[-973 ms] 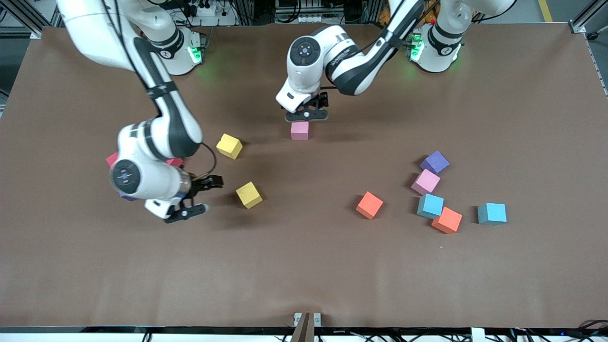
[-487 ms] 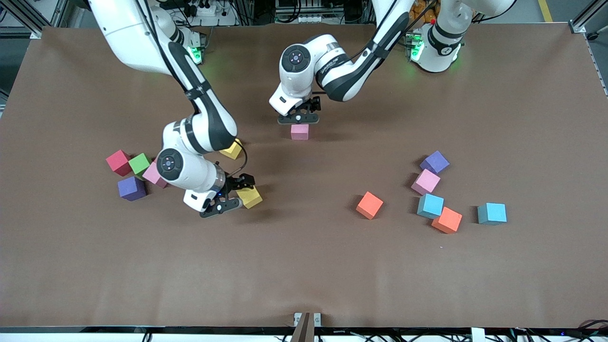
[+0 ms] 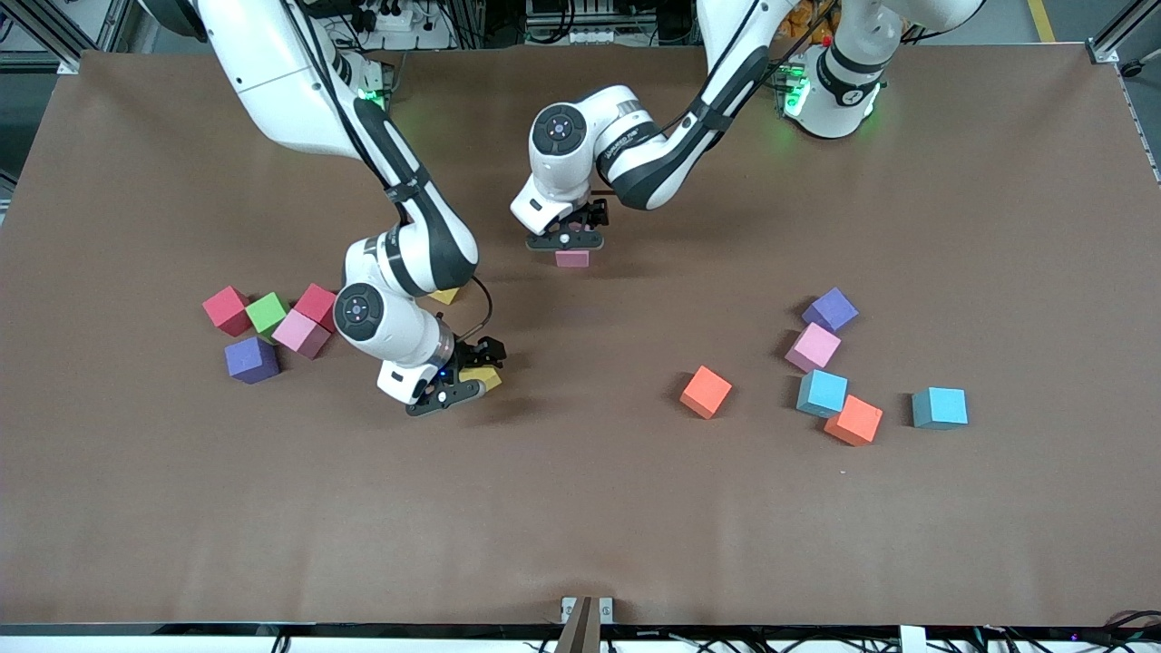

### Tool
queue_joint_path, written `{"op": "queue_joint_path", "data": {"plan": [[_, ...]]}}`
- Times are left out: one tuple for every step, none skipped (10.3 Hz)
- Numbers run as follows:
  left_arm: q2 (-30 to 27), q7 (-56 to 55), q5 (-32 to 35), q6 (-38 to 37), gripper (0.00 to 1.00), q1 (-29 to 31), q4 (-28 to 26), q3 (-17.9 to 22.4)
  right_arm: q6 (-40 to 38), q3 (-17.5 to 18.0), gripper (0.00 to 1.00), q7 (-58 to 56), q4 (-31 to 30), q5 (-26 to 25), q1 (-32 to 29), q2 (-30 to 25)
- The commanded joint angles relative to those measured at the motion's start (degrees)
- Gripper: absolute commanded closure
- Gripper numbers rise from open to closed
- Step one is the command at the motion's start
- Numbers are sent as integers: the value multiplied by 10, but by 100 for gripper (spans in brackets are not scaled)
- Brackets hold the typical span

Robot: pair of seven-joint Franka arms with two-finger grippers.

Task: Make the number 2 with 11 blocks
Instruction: 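Close both grippers on the pink and yellow blocks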

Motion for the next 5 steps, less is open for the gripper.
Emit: {"op": "queue_joint_path", "data": {"plan": [[13,-2,30,6,0,-6,13,5,14,-5,24,-6,-9,11,6,-1],[13,-1,32,6,0,-6,13,6,11,-6,51,-8,-9,10,5,-3],[15,-1,36,6,0,-5,13,6,9,-6,72,-9,-9,7,3,-5],[20,-1,43,6,0,-6,13,6,8,-7,83,-17,-8,5,2,-7],[23,-1,54,10,0,-5,13,6,6,-11,91,-35,-7,5,-2,-12]]}}
